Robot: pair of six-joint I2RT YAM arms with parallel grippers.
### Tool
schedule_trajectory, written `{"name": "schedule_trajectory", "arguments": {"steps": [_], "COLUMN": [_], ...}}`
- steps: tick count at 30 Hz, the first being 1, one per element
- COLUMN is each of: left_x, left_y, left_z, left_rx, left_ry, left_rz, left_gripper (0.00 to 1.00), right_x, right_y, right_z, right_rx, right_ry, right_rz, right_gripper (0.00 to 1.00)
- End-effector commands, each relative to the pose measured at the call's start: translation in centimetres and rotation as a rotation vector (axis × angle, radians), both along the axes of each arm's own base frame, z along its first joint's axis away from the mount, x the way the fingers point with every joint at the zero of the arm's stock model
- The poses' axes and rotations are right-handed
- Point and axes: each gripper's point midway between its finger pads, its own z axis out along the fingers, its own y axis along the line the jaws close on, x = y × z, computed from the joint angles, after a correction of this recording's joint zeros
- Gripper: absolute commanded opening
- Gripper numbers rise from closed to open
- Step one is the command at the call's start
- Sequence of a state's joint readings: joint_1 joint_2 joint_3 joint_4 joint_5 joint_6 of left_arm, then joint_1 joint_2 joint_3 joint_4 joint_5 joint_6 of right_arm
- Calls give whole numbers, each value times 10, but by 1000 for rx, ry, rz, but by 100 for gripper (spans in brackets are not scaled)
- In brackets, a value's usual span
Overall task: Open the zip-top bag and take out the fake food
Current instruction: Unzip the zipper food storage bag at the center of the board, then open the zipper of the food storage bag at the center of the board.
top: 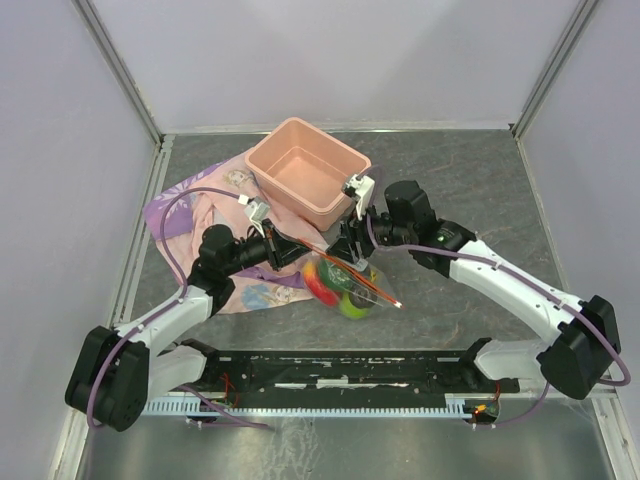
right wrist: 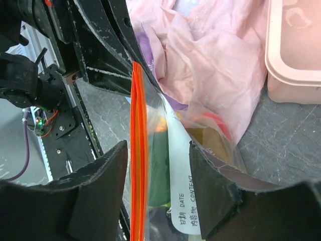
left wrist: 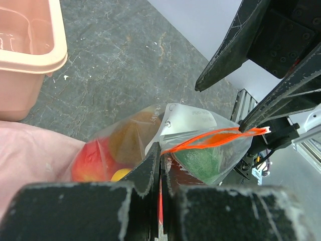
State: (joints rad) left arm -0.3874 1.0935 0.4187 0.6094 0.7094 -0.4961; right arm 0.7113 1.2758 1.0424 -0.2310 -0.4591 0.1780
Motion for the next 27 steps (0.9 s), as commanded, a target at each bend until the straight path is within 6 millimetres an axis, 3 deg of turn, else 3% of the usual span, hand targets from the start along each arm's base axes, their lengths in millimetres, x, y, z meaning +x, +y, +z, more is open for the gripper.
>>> {"name": "schedule_trajectory", "arguments": {"steps": [1,13,27], "left_x": [2,2,2], "left_y": [-3,-3,-3], "left_z": [20,20,20], "left_rx": [-44,-46,-48], "left_ry": [-43,-33,-24], "left_rz": [-14,-16,-17], "left_gripper": [3,3,3], "right_x": [12,10,12], "right_y": [15,21,4], "right_z": [30,16,2], "right_rx": [59,-1,-129], "right_ry": [-79,-77,-124], "right_rz": [-13,0,-21], "right_gripper": [57,51,43]}}
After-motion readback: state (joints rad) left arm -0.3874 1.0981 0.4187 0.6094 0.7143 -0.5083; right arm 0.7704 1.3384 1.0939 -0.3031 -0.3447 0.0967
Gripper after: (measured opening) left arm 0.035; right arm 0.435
